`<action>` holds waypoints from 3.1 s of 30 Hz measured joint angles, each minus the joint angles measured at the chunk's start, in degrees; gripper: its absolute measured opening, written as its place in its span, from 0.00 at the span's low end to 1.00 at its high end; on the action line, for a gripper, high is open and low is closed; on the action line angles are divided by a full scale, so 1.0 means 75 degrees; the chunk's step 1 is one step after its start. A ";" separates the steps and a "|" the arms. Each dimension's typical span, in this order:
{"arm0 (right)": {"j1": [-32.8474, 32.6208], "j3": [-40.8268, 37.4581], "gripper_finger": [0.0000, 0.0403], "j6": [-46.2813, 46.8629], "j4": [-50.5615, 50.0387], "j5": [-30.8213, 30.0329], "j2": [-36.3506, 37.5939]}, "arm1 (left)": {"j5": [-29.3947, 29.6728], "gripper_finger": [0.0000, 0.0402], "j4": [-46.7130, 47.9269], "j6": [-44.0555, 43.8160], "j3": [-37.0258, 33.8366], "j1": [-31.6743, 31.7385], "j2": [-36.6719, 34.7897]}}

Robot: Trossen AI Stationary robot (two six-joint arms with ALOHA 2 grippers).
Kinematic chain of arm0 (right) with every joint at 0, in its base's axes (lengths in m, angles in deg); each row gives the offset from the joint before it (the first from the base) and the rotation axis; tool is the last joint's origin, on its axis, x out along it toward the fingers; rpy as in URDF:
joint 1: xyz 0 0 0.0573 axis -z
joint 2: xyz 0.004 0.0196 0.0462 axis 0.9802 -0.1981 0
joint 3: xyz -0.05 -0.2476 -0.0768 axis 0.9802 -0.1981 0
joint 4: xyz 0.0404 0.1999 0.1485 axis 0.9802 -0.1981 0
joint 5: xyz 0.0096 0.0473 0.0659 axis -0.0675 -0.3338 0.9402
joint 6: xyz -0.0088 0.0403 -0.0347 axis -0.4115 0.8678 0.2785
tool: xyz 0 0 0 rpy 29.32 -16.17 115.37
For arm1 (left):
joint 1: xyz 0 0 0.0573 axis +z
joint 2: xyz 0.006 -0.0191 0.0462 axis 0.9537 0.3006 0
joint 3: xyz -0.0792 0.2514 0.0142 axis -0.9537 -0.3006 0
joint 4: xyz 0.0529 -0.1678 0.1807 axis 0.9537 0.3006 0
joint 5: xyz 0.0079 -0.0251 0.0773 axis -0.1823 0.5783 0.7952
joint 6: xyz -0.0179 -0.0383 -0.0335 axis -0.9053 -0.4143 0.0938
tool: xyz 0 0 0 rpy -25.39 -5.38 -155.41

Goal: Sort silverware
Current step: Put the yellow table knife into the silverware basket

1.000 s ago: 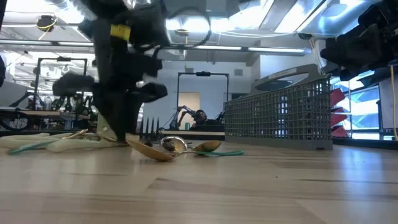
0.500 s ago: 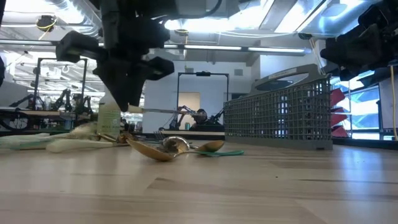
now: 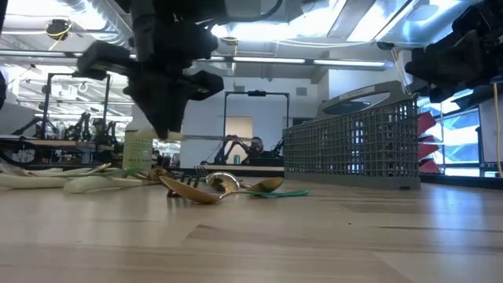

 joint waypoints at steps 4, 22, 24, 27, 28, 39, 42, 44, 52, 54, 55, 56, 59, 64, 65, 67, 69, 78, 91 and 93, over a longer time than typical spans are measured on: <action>0.0000 -0.0001 0.00 0.0165 -0.0054 0.0015 -0.0002 | -0.0213 0.11 -0.0896 0.0196 0.0000 0.0250 -0.0029; -0.0006 0.0226 0.00 -0.0054 0.0640 0.3792 0.0001 | -0.2247 0.11 -0.5425 -0.0241 0.0003 0.1407 -0.0035; -0.0006 0.0226 0.00 -0.0169 0.0625 0.3679 0.0001 | -0.2219 0.11 -0.6561 -0.0438 0.0003 0.1589 -0.0035; -0.0006 0.0227 0.00 -0.0274 0.0622 0.3562 0.0001 | -0.2039 0.11 -0.8442 -0.1013 0.0003 0.1941 0.0012; -0.0006 0.0229 0.00 -0.0377 0.0622 0.3519 0.0001 | -0.1943 0.11 -0.9029 -0.1236 0.0003 0.2079 0.0055; -0.0003 0.0230 0.00 -0.0772 0.0522 0.3164 0.0001 | -0.0409 0.11 -1.4863 -0.3610 0.0239 0.3610 0.2188; -0.0003 0.0232 0.00 -0.0814 0.0360 0.3027 -0.0002 | -0.0332 0.11 -1.4856 -0.4017 0.0743 0.3926 0.2933; -0.0003 0.0232 0.00 -0.0814 0.0213 0.2923 0.0001 | -0.0338 0.11 -1.4663 -0.3988 0.1141 0.4045 0.3318; 0.0000 0.0232 0.00 -0.0792 0.0083 0.2855 -0.0002 | -0.0332 0.11 -1.3920 -0.4316 0.2025 0.4234 0.4017; 0.0000 0.0232 0.00 -0.0809 0.0088 0.2858 0.0001 | -0.0239 0.11 -1.3873 -0.4180 0.2025 0.4242 0.4097; 0.0000 0.0232 0.00 -0.0811 0.0088 0.2858 0.0001 | -0.0130 0.11 -1.3914 -0.4105 0.2025 0.4239 0.4149; 0.0000 0.0232 0.00 -0.0814 0.0088 0.2858 -0.0002 | -0.0024 0.11 -1.3930 -0.4060 0.2025 0.4260 0.4177; 0.0000 0.0232 0.00 -0.0814 0.0088 0.2860 0.0001 | -0.0017 0.11 -1.4047 -0.4168 0.2028 0.4316 0.4308; 0.0000 0.0232 0.00 -0.0820 0.0094 0.2847 0.0000 | 0.0009 0.11 -1.4050 -0.4441 0.2028 0.4412 0.4374; 0.0000 0.0232 0.00 -0.0821 0.0094 0.2822 0.0001 | 0.0009 0.11 -1.4071 -0.4464 0.2028 0.4423 0.4374; 0.0000 0.0232 0.00 -0.0823 0.0094 0.2788 0.0000 | 0.0009 0.11 -1.4073 -0.4459 0.2028 0.4422 0.4374; 0.0000 0.0232 0.00 -0.0823 0.0094 0.2788 -0.0001 | 0.0006 0.11 -1.4056 -0.4422 0.2028 0.4405 0.4374; 0.0000 0.0232 0.00 -0.0826 0.0094 0.2782 0.0000 | 0.0008 0.11 -1.4052 -0.4475 0.2028 0.4399 0.4374; 0.0000 0.0238 0.00 -0.0829 0.0094 0.2776 0.0001 | 0.0268 0.11 -1.3977 -0.4838 0.2028 0.4408 0.4374; 0.0000 0.0241 0.00 -0.0830 0.0094 0.2776 0.0001 | 0.0268 0.11 -1.3977 -0.4836 0.2028 0.4408 0.4374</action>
